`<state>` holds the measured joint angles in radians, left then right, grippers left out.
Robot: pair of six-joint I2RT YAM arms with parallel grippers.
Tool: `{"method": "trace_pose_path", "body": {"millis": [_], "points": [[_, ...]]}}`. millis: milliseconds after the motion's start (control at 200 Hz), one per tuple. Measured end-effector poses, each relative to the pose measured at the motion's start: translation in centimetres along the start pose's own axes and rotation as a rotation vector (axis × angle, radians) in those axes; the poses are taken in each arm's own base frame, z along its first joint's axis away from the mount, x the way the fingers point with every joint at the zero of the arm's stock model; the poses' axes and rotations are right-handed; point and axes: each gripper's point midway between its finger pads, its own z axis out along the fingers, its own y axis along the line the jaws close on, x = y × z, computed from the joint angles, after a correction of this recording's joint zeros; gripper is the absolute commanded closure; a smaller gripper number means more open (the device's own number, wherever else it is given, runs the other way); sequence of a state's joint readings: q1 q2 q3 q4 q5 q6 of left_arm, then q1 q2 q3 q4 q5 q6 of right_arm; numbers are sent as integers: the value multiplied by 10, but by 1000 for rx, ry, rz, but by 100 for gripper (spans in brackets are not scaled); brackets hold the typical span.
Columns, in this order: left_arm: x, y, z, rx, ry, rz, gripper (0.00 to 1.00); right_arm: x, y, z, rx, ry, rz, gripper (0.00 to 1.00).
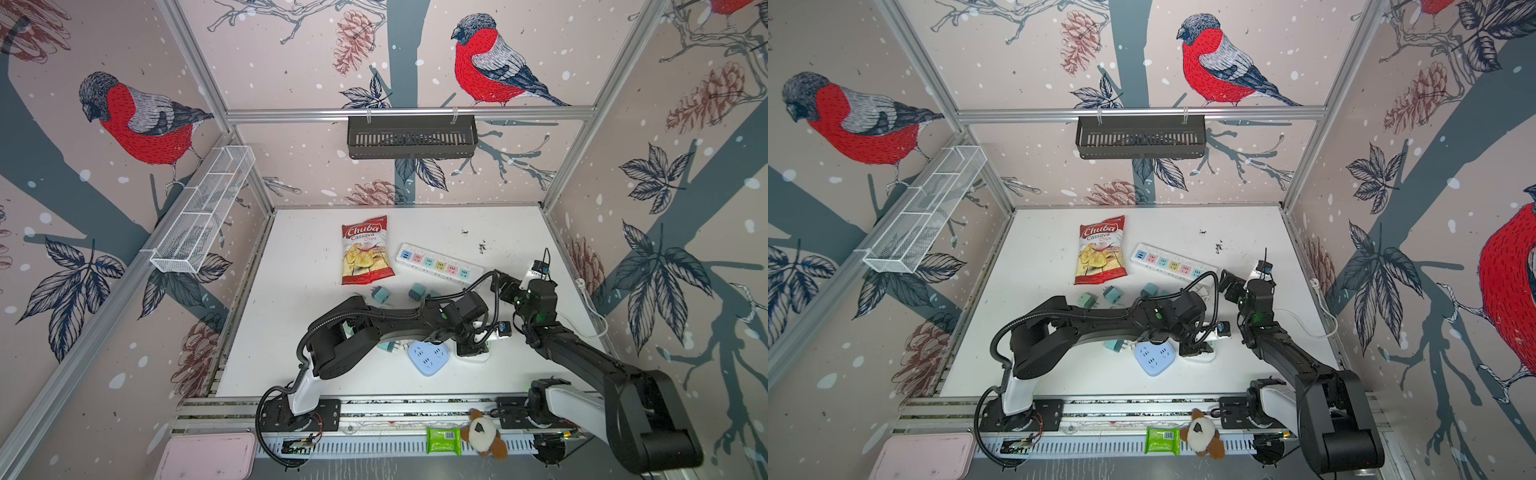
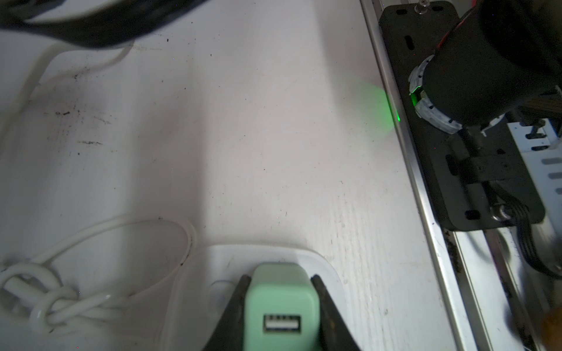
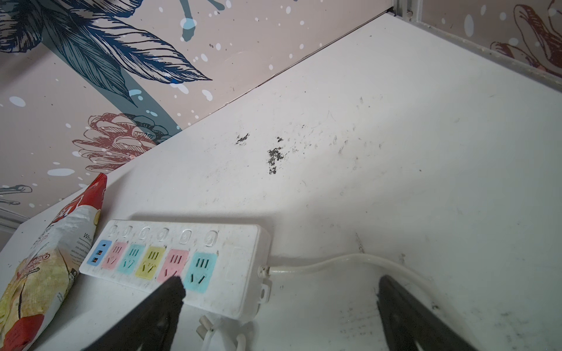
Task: Insert the plug
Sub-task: 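Lower the mint-green charger into the white socket cube, open left gripper, withdraw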
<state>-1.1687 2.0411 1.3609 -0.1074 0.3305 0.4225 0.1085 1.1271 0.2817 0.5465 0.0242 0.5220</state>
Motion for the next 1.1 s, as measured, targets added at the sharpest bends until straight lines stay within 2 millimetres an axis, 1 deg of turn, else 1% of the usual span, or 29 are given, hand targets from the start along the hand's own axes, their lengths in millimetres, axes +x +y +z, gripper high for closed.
{"method": "trace_pose_path", "body": {"millis": [205, 365, 390, 400, 405, 415, 420, 425, 430, 435, 440, 445, 455, 505, 550, 615, 665, 741, 836, 961, 1061, 1096], "points": [[-6, 4, 10, -11, -20, 35, 100, 0, 0, 0, 0, -2, 0, 0], [-10, 5, 10, -18, -32, 40, 99, -1, 0, 0, 1, -3, 0, 0], [-10, 5, 10, -20, -32, 41, 91, -1, 0, 0, 1, -3, 0, 0], [-10, 5, 9, -21, -33, 41, 85, -1, 0, 0, 1, -3, 0, 0], [-10, 5, 9, -22, -33, 41, 79, -1, 0, 0, 1, -3, 0, 0], [-10, 5, 9, -23, -33, 42, 64, -1, 0, 0, 1, -3, 0, 0], [-11, 5, 9, -23, -33, 42, 54, -1, 0, 0, 1, -3, 0, 0], [-10, 5, 9, -24, -32, 42, 40, -1, 0, 0, 1, -3, 0, 0], [-11, 5, 9, -26, -32, 42, 33, -1, 0, 0, 1, -3, 0, 0], [-11, 6, 9, -27, -32, 43, 17, -1, 0, 0, 1, -3, 0, 0], [-11, 5, 8, -28, -32, 42, 9, -1, 0, 0, 1, -3, 0, 0], [-11, 6, 8, -29, -32, 42, 5, -1, 0, 0, 1, -3, 0, 0], [-10, 6, 8, -32, -30, 43, 2, -1, 0, 0, 1, -3, 0, 0], [-7, 7, 4, -51, -17, 42, 1, -1, 0, 0, 1, -3, 0, 0], [5, 8, 1, -70, 31, 27, 1, 0, 0, 0, 1, -2, 0, 0], [11, 11, -11, -102, 52, 19, 1, 0, 0, 0, 1, -2, -1, 0], [12, 9, -20, -115, 55, 13, 1, 0, 0, 0, 1, -2, 0, 0], [7, 7, -39, -143, 32, 14, 1, 0, 1, -1, -1, -3, -1, 0], [-6, 2, -69, -188, -46, 32, 1, 0, 2, -1, -5, -1, -4, 0], [-14, -2, -110, -271, -156, 58, 1, 1, 3, -1, -6, 0, -7, 0], [-15, 0, -142, -380, -262, 54, 1, 1, 4, -1, -7, 0, -9, 0], [-12, 3, -155, -431, -299, 47, 1, 1, 4, -1, -8, 0, -10, 0]]}}
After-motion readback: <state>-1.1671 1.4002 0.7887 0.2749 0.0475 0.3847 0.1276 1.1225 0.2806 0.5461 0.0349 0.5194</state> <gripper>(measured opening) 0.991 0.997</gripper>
